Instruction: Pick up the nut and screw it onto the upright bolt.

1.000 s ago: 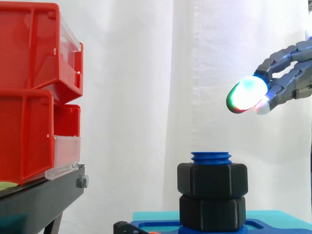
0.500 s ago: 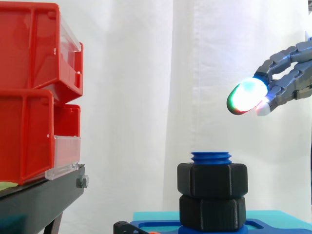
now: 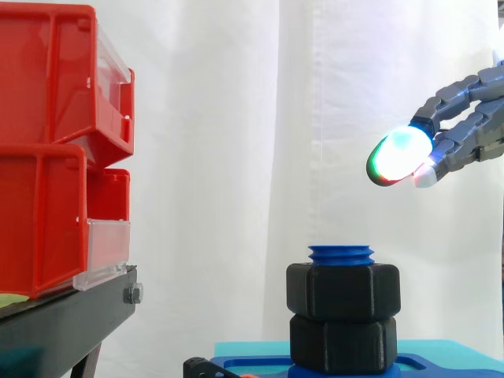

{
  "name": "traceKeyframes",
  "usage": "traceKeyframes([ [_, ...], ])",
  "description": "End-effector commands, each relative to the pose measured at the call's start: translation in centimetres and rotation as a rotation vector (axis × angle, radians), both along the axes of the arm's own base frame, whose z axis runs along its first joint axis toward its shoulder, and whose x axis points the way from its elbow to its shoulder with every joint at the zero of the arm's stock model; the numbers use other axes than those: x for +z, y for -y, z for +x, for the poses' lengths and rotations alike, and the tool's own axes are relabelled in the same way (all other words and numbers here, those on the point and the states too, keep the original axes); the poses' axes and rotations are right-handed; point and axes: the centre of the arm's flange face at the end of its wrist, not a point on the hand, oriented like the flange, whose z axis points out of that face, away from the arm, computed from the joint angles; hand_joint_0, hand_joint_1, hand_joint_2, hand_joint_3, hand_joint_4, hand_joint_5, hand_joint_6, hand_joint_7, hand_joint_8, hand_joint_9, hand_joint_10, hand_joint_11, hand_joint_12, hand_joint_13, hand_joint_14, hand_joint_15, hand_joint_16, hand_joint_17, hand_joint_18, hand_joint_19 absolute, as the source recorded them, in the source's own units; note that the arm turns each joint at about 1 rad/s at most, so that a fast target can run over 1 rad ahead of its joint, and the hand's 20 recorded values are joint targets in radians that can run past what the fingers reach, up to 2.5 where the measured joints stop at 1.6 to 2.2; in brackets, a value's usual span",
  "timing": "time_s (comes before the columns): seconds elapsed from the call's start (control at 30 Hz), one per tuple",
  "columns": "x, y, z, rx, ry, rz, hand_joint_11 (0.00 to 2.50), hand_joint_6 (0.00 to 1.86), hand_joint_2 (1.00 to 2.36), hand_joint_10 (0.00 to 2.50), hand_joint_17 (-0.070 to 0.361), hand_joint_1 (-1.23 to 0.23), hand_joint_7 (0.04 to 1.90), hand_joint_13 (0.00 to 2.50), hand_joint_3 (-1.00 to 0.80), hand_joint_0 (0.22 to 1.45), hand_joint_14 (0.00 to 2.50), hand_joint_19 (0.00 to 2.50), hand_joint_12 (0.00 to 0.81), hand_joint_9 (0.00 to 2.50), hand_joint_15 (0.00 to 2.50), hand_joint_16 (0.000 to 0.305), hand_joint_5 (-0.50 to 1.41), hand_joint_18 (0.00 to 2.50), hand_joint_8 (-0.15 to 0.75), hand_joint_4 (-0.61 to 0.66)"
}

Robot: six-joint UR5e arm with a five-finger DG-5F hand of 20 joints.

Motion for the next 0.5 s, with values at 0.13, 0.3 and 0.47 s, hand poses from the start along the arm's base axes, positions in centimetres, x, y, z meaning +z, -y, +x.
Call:
traceKeyframes([
  [0.13, 0.00, 0.00, 0.00, 0.000, 0.000, 0.000, 0.00, 0.50, 1.00, 0.00, 0.110, -0.30, 0.61, 0.24, -0.50, 0.50, 0.00, 0.00, 0.361, 0.22, 0.00, 0.049, -0.22, 0.15, 0.323, 0.40],
  [0.3, 0.00, 0.00, 0.00, 0.000, 0.000, 0.000, 0.00, 0.50, 1.00, 0.00, 0.111, -0.30, 0.63, 0.23, -0.50, 0.50, 0.00, 0.00, 0.362, 0.20, 0.00, 0.049, -0.23, 0.14, 0.319, 0.40],
  [0.47, 0.00, 0.00, 0.00, 0.000, 0.000, 0.000, 0.00, 0.50, 1.00, 0.00, 0.111, -0.32, 0.66, 0.22, -0.50, 0.50, 0.00, 0.00, 0.364, 0.18, 0.00, 0.050, -0.23, 0.13, 0.319, 0.41],
])
